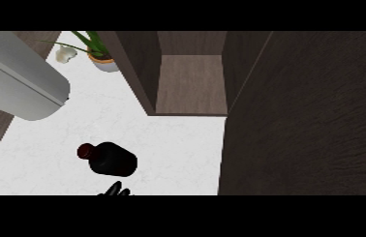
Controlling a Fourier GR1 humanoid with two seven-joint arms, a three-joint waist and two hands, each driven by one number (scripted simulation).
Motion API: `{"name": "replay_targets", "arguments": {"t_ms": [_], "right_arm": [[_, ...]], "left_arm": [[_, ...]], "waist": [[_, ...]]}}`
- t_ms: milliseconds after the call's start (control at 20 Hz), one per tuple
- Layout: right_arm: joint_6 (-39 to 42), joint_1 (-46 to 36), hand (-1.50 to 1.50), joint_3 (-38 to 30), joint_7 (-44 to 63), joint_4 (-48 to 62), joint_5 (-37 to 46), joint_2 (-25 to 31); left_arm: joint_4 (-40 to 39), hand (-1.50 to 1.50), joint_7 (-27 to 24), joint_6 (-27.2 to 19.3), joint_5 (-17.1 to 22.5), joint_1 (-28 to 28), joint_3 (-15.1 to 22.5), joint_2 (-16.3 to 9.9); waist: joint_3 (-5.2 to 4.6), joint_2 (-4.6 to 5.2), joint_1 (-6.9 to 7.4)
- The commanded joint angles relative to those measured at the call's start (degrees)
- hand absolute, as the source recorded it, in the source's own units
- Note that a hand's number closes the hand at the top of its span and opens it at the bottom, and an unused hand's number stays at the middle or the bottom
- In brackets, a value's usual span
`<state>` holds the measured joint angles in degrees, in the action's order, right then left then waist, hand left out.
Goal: Pick up the wine, place it into the cabinet and close the cabinet
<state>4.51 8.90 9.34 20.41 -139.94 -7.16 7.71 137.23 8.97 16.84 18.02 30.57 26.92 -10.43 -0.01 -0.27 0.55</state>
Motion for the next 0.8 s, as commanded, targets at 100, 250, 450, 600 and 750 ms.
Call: {"name": "replay_targets", "arguments": {"t_ms": [100, 250, 450, 600, 750], "right_arm": [[-0.9, -0.9, -1.5, -2.5, 2.5, -2.7, -1.4, 0.4], [-2.9, -0.6, -1.5, 0.7, 9.0, -9.9, 0.0, 0.4], [-4.3, -2.8, -1.5, 3.0, 8.9, -7.2, 2.7, -0.8], [-3.7, -4.7, -1.5, 0.9, 6.5, -4.0, 1.8, -0.5], [-4.8, -6.2, -1.5, 2.0, 10.2, -6.3, 3.1, -0.3]], "left_arm": [[13.9, -1.5, 1.4, -0.2, 3.6, 5.9, 0.5, -2.9], [10.6, -1.5, 1.6, -3.0, 1.0, 2.0, 1.2, 0.3], [13.2, -1.5, 3.5, -3.6, 5.8, 0.8, -6.2, -2.2], [17.2, -1.5, 6.7, -4.6, 8.3, 1.8, -7.3, -3.4], [14.5, -1.5, 6.7, -5.2, 9.2, -0.7, -11.0, -3.0]], "waist": [[0.02, -0.03, 0.21], [-0.01, -0.12, -0.54], [-0.05, -0.03, -0.38], [0.01, 0.05, 0.03], [-0.04, 0.08, -0.25]]}}
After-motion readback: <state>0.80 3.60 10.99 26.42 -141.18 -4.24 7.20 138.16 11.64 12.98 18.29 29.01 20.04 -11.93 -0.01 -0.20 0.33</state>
